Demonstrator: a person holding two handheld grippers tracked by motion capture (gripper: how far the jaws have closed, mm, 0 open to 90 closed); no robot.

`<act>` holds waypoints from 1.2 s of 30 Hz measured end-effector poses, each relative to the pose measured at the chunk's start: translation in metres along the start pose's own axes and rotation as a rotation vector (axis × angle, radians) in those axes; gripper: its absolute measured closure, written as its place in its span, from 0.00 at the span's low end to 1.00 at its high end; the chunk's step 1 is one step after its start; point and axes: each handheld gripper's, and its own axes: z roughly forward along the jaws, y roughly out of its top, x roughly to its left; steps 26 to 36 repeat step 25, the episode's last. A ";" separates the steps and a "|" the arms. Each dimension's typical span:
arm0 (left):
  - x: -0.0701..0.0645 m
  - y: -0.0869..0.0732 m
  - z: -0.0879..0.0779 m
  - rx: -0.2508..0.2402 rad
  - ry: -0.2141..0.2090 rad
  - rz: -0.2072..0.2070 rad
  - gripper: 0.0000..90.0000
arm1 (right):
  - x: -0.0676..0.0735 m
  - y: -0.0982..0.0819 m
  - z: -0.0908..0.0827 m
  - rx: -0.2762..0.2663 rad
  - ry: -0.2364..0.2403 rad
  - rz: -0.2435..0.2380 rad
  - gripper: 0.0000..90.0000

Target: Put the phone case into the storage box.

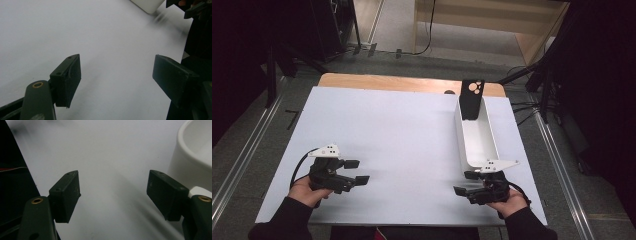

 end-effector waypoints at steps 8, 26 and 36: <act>0.000 0.001 0.001 0.003 -0.008 -0.002 0.25 | -0.001 -0.001 0.000 -0.006 0.000 -0.002 0.28; 0.002 0.001 0.001 0.001 -0.011 0.005 0.25 | -0.003 -0.002 -0.002 -0.004 -0.015 0.004 0.28; 0.002 0.001 0.001 0.001 -0.011 0.005 0.25 | -0.003 -0.002 -0.002 -0.004 -0.015 0.004 0.28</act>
